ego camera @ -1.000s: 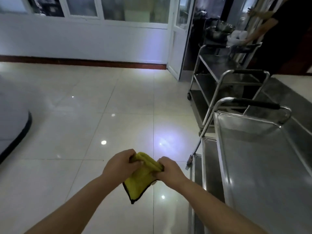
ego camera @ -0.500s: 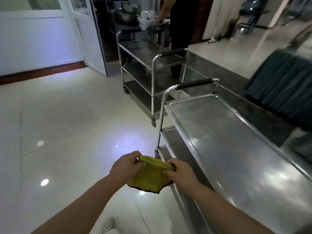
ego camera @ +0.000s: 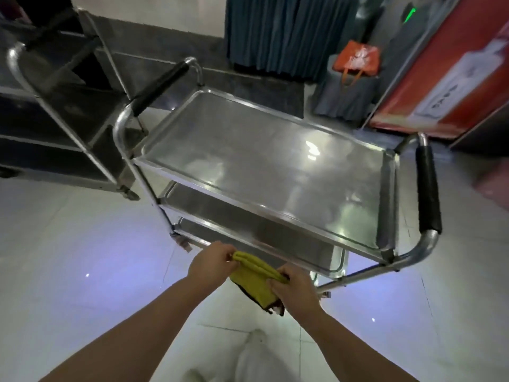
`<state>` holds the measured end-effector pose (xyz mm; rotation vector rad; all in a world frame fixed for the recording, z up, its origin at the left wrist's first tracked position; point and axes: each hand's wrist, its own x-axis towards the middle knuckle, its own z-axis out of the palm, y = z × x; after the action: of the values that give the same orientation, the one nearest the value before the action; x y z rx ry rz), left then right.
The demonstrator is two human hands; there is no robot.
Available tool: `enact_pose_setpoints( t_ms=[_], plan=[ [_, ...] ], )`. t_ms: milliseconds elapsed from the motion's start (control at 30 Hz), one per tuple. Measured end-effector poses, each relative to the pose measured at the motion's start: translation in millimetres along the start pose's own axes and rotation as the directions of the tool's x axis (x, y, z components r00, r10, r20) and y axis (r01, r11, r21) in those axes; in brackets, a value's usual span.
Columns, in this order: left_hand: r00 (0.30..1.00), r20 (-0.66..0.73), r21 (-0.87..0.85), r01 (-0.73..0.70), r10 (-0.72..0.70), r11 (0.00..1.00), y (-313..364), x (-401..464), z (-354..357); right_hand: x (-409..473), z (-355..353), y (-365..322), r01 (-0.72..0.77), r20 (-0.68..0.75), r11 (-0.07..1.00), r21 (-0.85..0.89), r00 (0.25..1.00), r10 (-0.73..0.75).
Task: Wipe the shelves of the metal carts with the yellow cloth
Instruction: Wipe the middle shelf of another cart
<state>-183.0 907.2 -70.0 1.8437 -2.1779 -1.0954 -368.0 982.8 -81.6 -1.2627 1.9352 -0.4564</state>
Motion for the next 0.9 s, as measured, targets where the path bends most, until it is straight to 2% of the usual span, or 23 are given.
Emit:
enact_pose_setpoints(
  t_ms=[133, 300, 500, 600, 667, 733, 800, 833, 867, 900],
  plan=[
    [0.991, 0.106, -0.045, -0.075, 0.08, 0.996, 28, 43, 51, 11, -7, 57, -0.238, -0.1, 0.962, 0.137, 0.963, 0.252],
    [0.973, 0.167, 0.025, -0.164, 0.158, 0.986, 36, 98, 117, 41, -15, 132, -0.415, -0.2, 0.841, 0.347, 0.843, 0.499],
    [0.958, 0.176, 0.128, -0.25, 0.226, 0.96, -4, 159, 189, 109, 1, 203, -0.467, -0.427, 0.78, 0.415, 0.658, 0.621],
    [0.956, 0.105, 0.192, -0.291, 0.275, 0.937, -35, 194, 222, 157, 20, 228, -0.426, -0.497, 0.775, 0.467, 0.598, 0.629],
    [0.939, 0.056, 0.267, -0.341, 0.338, 0.902, -55, 221, 242, 190, 36, 245, -0.36, -0.493, 0.764, 0.535, 0.601, 0.629],
    [0.896, 0.039, 0.322, -0.43, 0.442, 0.843, -72, 247, 258, 220, 54, 258, -0.335, -0.518, 0.84, 0.427, 0.671, 0.531],
    [0.827, 0.041, 0.401, -0.528, 0.561, 0.749, -89, 270, 273, 241, 74, 278, -0.29, -0.616, 0.951, 0.111, 0.731, 0.295],
    [0.784, 0.034, 0.446, -0.566, 0.619, 0.693, -95, 280, 278, 247, 86, 288, -0.295, -0.634, 0.952, -0.083, 0.753, 0.178],
    [0.74, 0.045, 0.493, -0.601, 0.671, 0.629, -100, 290, 281, 252, 98, 298, -0.319, -0.613, 0.91, -0.264, 0.784, 0.097],
    [0.691, 0.072, 0.537, -0.634, 0.719, 0.556, -105, 302, 284, 256, 109, 305, -0.35, -0.576, 0.864, -0.363, 0.813, 0.088]
  ],
)
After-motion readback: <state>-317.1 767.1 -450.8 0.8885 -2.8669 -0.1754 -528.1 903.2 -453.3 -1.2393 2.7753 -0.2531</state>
